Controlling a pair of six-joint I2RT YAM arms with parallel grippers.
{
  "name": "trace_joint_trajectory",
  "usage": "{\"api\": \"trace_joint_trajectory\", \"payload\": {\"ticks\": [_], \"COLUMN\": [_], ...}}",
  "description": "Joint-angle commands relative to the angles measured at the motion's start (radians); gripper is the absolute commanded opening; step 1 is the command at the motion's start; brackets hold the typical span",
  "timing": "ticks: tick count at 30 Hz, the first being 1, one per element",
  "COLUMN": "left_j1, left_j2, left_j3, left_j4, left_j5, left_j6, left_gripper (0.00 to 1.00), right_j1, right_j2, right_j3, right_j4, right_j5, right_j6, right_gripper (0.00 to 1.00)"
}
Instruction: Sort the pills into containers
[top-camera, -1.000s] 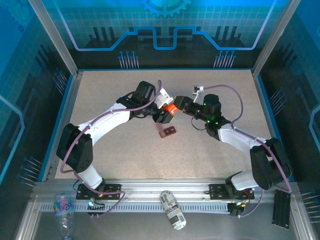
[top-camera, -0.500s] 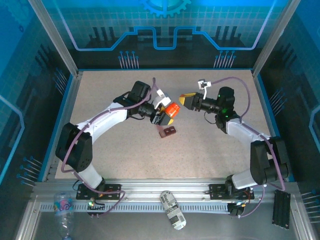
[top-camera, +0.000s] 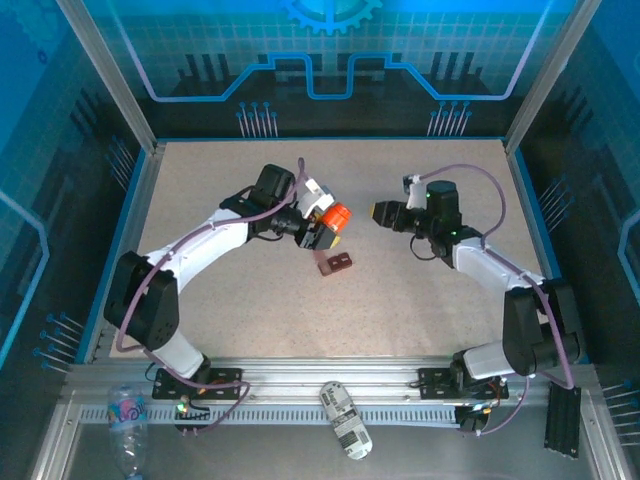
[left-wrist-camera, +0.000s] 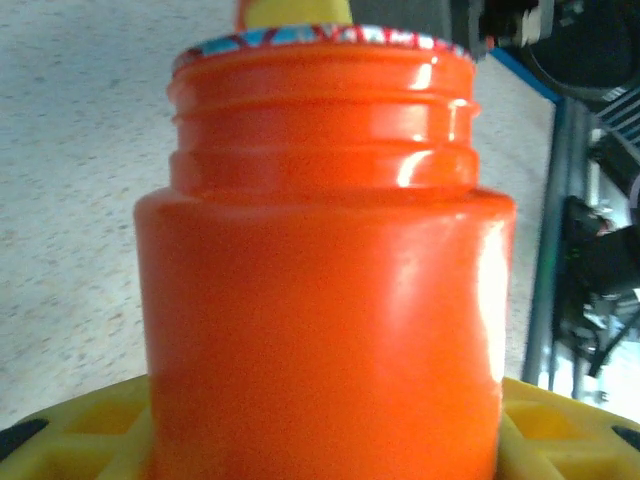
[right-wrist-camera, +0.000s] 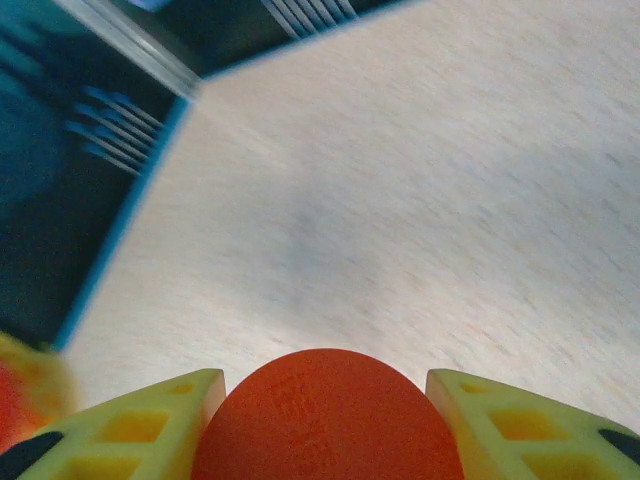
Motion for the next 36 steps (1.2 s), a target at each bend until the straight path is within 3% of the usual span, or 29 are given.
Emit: {"api": "trace_joint_trajectory", "payload": {"ticks": [1,4,8,16,24,32,36], "left_j1": [0.002,0.003,0.002,0.003,0.002,0.002,0.002], "left_j2": [-0.049,-0.057,-0.08,-0.1,-0.095,-0.089,-0.098], "left_j3": [-0.029,-0.041,-0.061,-0.083,-0.079,-0.057,-0.056], "left_j4": [0.054,0.05,0.042,0.044,0.049,-0.029,-0.101], "left_j5": [-0.109,-0.134,-0.146,-0.154,-0.152,-0.157,-0.171], "left_j6": [-0.037,-0.046,-0.047,-0.062,-0.066,-0.045,-0.02], "left_gripper": [0.0,0.0,0.0,0.0,0.0,0.0,0.0], "right_j1": [0.048,0.085,0.135,0.197,0.204,0.199,0.188], "right_j2": [0.0,0.033,0.09,0.187,0.218,0.023,-0.051], "right_j3": [0.001,-0.029,-0.047,-0.063,-0.06,-0.055,0.003], "right_j4": [-0.242,-0.25,-0.237,-0.219,-0.23,-0.268,-0.331], "right_j5": [0.353,0.508,0.62,0.699,0.662,0.582,0.44], "right_j6": [-0.058,-0.025,-0.005,0.035,0.047,0.021,-0.04], "right_gripper": [0.38,0.4,0.41,0.52,0.73,0.75,0.75]}}
